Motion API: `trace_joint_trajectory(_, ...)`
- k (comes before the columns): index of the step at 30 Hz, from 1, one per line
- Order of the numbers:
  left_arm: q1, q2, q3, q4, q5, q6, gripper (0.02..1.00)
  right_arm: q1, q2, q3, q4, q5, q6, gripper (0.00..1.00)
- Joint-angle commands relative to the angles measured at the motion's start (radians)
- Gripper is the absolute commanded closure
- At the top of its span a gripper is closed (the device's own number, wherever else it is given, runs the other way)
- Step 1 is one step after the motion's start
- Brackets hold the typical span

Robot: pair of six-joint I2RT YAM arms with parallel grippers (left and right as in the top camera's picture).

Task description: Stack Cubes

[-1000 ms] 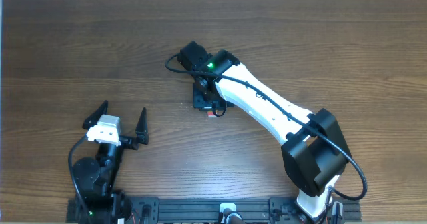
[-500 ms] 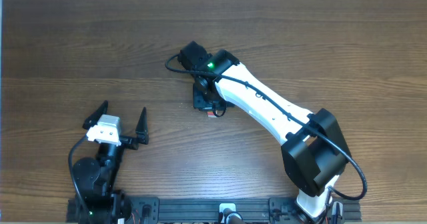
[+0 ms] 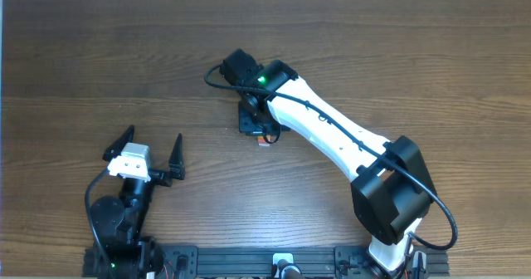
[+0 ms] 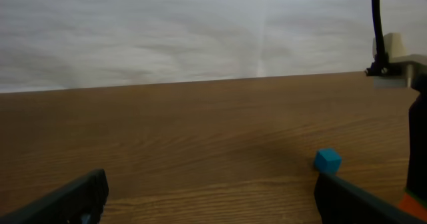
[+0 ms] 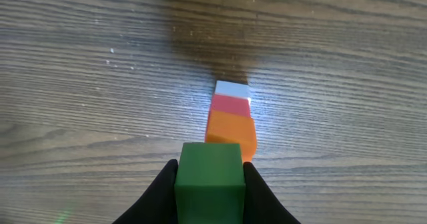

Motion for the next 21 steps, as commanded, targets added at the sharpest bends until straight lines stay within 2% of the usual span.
trace_joint_trajectory(1, 0.003, -0.004, -0.005, -0.002, -0.004, 0.011, 0.018, -0.003, 0.013, 0.022, -0.005, -0.008, -0.004, 0.991)
trace_joint_trajectory(21, 0.003, -0.004, -0.005, -0.002, -0.005, 0.011, 0.023, -0.010, 0.021, 0.021, -0.026, 0.031, 0.023, 0.989)
